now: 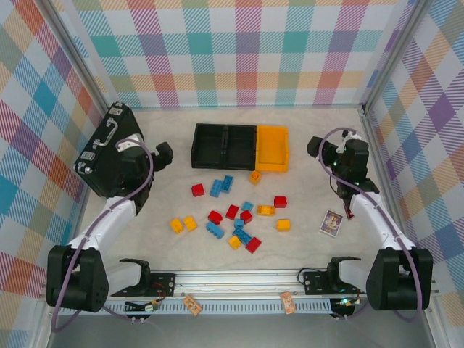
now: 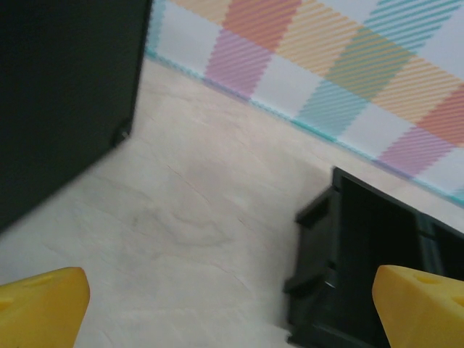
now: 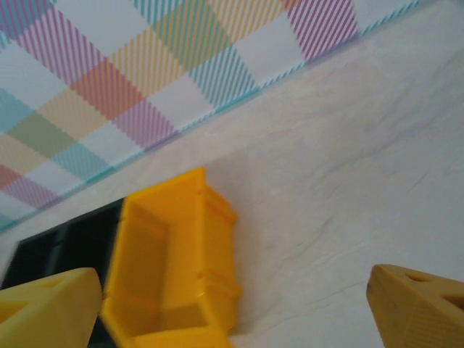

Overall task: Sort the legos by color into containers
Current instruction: Pick up the lego from the center of the table.

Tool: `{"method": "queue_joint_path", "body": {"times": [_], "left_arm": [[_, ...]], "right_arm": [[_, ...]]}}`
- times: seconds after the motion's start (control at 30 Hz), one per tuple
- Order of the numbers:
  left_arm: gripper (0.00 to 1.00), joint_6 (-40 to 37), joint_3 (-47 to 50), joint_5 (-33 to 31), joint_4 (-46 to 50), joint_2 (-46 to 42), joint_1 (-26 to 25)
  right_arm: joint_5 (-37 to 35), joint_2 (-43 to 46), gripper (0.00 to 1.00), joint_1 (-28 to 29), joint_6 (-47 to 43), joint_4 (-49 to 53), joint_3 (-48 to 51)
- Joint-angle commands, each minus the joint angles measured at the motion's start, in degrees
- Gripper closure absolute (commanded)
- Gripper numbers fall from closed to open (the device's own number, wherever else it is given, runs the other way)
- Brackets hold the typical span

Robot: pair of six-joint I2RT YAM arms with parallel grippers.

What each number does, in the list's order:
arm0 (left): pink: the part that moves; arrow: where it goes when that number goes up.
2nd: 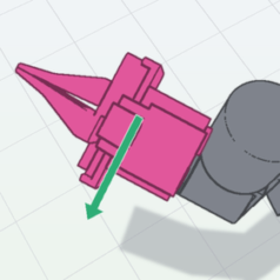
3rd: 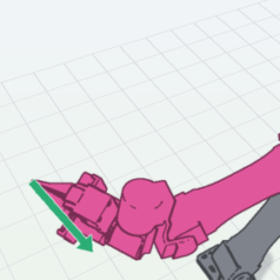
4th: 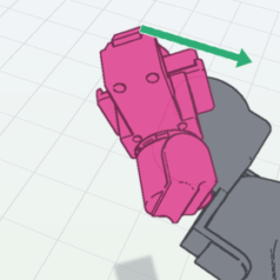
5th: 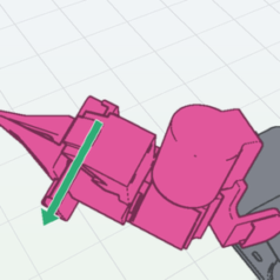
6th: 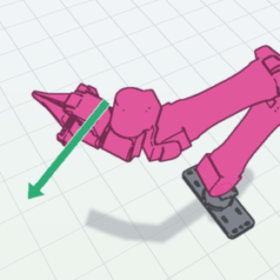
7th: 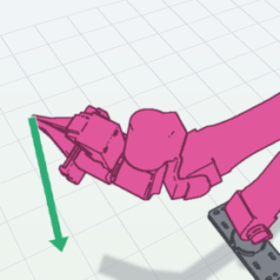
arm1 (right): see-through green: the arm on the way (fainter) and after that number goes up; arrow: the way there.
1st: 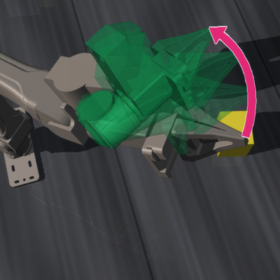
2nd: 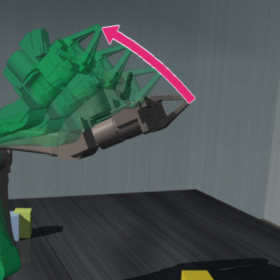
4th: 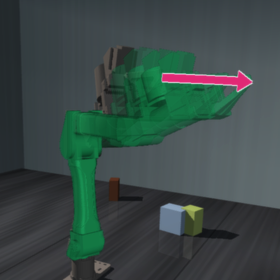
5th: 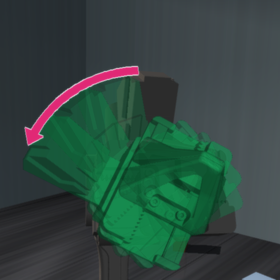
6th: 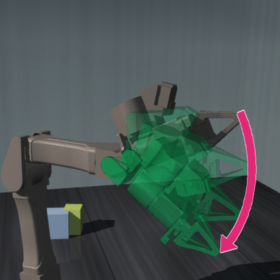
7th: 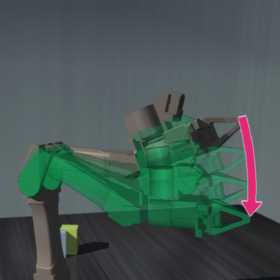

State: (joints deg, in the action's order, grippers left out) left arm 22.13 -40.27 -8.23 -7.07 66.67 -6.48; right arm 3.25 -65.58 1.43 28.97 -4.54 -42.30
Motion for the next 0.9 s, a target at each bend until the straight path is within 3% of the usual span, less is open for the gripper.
{"method": "queue_joint_path", "body": {"times": [0.0,0.1,0.23,0.47,0.63,0.87], "left_arm": [[0.08,5.3,-2.4,10.3,12.2,-1.9,0.7],[0.24,4.5,-3.6,19.0,17.0,-2.1,0.5],[0.34,4.6,-3.4,24.8,22.1,-2.9,-1.5],[0.36,7.4,-1.5,24.4,26.6,-4.6,-10.3],[0.37,9.8,0.6,19.1,25.4,-2.7,-18.7],[0.39,12.6,2.0,17.5,21.3,-0.3,-25.4]], "right_arm": [[9.2,1.8,0.09,-0.1,7.9,7.6,0.0],[11.4,1.7,0.21,0.3,5.1,17.3,-3.7],[11.0,0.1,0.29,1.8,2.0,29.9,-7.5],[2.6,-4.5,0.32,10.7,1.0,40.9,-9.9],[-0.3,-10.4,0.33,16.5,2.3,42.6,-11.9],[-3.8,-17.0,0.32,22.9,3.3,44.1,-15.7]]}}
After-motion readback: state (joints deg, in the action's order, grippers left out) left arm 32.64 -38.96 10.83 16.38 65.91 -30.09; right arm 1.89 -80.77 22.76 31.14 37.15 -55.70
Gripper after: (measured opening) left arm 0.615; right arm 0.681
